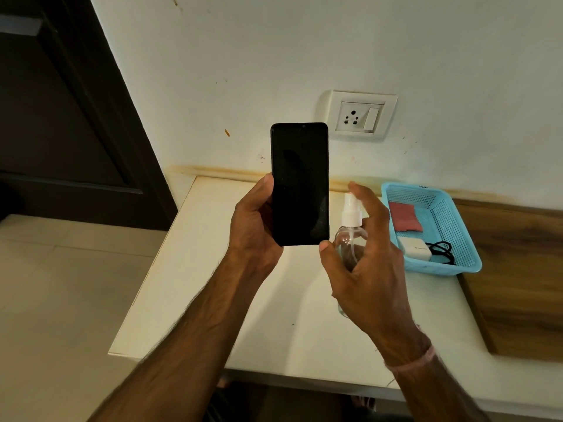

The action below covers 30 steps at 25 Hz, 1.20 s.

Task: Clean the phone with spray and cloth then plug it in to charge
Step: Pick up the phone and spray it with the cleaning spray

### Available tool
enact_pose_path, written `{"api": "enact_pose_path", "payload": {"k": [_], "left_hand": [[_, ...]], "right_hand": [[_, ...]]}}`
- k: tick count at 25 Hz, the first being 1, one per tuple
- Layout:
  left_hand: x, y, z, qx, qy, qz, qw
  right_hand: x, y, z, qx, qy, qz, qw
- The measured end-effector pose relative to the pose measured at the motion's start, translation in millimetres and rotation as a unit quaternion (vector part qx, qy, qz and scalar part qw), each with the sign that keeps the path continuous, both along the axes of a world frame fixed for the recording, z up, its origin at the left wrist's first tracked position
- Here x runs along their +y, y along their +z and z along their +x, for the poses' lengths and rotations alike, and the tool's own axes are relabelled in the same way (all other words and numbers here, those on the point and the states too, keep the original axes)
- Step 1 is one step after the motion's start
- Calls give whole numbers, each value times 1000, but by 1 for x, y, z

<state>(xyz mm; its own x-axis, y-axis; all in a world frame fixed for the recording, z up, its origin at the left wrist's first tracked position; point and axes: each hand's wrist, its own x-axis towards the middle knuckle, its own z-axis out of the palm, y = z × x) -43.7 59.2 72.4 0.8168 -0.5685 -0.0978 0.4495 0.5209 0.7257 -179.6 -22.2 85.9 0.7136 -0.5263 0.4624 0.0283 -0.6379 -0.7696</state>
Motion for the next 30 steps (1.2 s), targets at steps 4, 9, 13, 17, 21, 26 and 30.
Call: {"api": "enact_pose_path", "payload": {"k": [4,9,13,17,21,26,30], "left_hand": [[0,-1,3,40,-15,-20,999],[0,-2,4,59,-12,-21,998],[2,-2,6,54,-14,-25,998],[2,-5,7,41,-20,-27,999],[3,-6,9,35,-38,-49,997],[2,-7,9,36,-40,-50,997],[3,-9,11,39,-33,-48,998]], "right_hand": [[-28,0,3,-26,-32,122,992],[-93,-10,34,23,-81,154,985],[-143,-21,61,55,-162,114,979],[-188,-14,71,52,-241,111,963],[-229,2,73,26,-288,169,942],[-229,-8,86,68,-240,96,964],[-216,-20,105,91,-204,40,974]]}}
